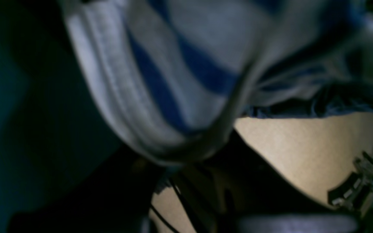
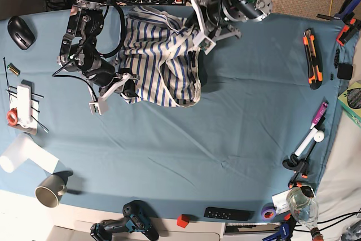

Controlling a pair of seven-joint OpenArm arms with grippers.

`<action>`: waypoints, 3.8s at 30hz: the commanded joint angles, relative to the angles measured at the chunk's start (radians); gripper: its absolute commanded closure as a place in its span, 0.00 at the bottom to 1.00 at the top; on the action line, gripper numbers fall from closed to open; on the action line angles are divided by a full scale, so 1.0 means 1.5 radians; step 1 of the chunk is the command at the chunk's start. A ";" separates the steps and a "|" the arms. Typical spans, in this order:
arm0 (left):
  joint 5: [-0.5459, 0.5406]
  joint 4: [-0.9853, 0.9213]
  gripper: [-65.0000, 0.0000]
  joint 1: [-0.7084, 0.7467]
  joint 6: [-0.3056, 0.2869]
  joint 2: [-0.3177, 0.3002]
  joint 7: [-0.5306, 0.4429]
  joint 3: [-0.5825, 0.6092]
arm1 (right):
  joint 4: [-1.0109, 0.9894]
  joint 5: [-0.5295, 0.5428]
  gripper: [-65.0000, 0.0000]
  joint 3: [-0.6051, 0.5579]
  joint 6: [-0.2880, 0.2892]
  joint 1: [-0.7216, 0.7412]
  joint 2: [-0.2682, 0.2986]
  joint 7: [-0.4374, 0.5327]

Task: Fold the T-shirt properly
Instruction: 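Hold the stack's side with the right gripper and lower the left gripper beside it, then push the stack's loose edge inward with the left gripper toward the right gripper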

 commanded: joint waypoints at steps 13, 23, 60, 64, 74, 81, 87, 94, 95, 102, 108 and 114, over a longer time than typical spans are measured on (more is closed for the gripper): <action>0.018 0.009 1.00 -0.053 0.000 -0.023 0.006 0.001 | 0.113 -0.039 1.00 0.003 0.002 0.004 0.006 -0.023; 0.008 -0.092 1.00 -0.144 -0.004 -0.022 -0.009 0.001 | 0.178 -0.053 1.00 0.003 -0.014 -0.107 0.006 -0.015; -0.126 -0.502 1.00 -0.562 -0.073 0.027 -0.002 0.002 | 0.250 0.104 1.00 0.172 -0.014 -0.290 -0.112 0.005; -0.125 -0.503 1.00 -0.563 -0.073 0.045 -0.003 0.002 | 0.250 0.103 1.00 0.171 -0.014 -0.291 -0.113 0.003; -0.125 -0.503 1.00 -0.562 -0.073 0.043 0.008 0.002 | 0.250 0.096 1.00 0.173 -0.014 -0.328 -0.112 -0.009; -0.125 -0.503 1.00 -0.562 -0.073 0.043 0.008 0.002 | 0.250 0.080 1.00 0.186 -0.014 -0.335 -0.112 0.007; -0.126 -0.503 0.93 -0.564 -0.073 0.044 0.009 0.002 | 0.255 0.079 1.00 0.195 -0.011 -0.333 -0.102 0.007; -0.129 -0.498 0.57 -0.585 -0.091 0.044 0.064 0.002 | 0.359 0.057 0.66 0.195 0.043 -0.337 -0.101 0.004; -0.131 -0.494 0.57 -0.587 -0.091 0.043 0.069 0.002 | 0.384 0.047 0.65 0.195 0.044 -0.340 -0.101 0.004; -0.136 -0.465 0.57 -0.589 -0.091 0.042 0.094 0.002 | 0.503 -0.038 0.65 0.198 0.041 -0.371 -0.101 0.011; -0.221 -0.431 0.71 -0.588 -0.142 0.042 0.155 0.001 | 0.503 -0.037 0.65 0.229 0.036 -0.370 -0.094 0.030; -0.448 -0.383 1.00 -0.558 -0.251 0.042 0.224 0.001 | 0.503 0.015 1.00 0.229 0.032 -0.364 -0.094 0.034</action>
